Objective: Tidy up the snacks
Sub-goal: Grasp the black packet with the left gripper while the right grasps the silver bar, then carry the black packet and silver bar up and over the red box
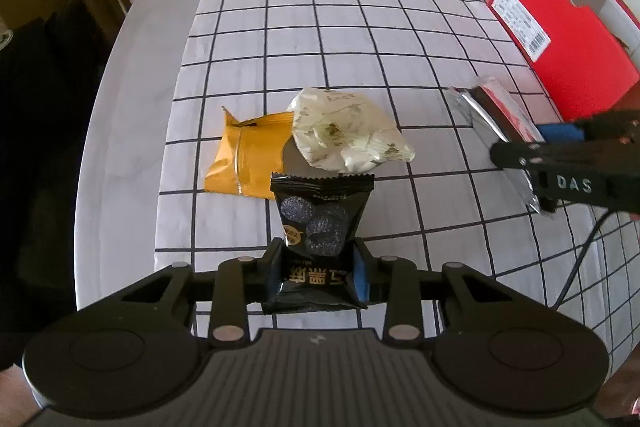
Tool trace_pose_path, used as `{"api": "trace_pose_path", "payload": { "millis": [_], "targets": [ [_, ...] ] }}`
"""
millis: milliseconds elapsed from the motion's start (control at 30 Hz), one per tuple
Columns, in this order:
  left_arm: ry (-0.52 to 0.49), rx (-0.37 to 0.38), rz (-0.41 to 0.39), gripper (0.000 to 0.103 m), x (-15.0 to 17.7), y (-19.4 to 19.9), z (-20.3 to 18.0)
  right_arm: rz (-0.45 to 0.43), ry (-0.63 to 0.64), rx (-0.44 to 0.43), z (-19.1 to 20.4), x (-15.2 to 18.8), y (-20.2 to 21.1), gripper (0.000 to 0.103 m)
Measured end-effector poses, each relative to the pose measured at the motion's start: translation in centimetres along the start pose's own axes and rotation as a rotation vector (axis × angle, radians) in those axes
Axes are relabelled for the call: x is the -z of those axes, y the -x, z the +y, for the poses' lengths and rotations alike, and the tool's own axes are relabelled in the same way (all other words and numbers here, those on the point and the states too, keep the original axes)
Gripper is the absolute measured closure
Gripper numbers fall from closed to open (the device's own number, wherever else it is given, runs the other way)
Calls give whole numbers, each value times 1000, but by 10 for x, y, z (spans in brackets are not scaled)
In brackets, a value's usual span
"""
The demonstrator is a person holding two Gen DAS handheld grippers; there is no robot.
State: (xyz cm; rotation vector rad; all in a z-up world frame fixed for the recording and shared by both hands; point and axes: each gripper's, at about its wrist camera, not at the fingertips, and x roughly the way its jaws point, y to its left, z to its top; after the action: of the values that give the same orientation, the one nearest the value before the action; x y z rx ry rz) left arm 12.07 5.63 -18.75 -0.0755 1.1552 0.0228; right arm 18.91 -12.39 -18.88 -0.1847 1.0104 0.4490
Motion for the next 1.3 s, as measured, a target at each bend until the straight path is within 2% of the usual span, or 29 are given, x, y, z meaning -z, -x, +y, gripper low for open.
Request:
{"api": "trace_pose_path", "payload": {
  "millis": [433, 667, 1067, 1300],
  "targets": [
    [33, 37, -11, 70, 6, 32, -7, -65, -105, -39, -11, 13, 56, 62],
    [34, 73, -60, 70, -2, 61, -15, -131, -150, -50, -28, 13, 98, 62],
    [-35, 117, -168, 70, -34, 105, -60, -242, -178, -27, -65, 5, 153, 62],
    [-82, 142, -212, 70, -57, 118, -99, -266, -199, 11, -96, 2, 168, 62]
  ]
}}
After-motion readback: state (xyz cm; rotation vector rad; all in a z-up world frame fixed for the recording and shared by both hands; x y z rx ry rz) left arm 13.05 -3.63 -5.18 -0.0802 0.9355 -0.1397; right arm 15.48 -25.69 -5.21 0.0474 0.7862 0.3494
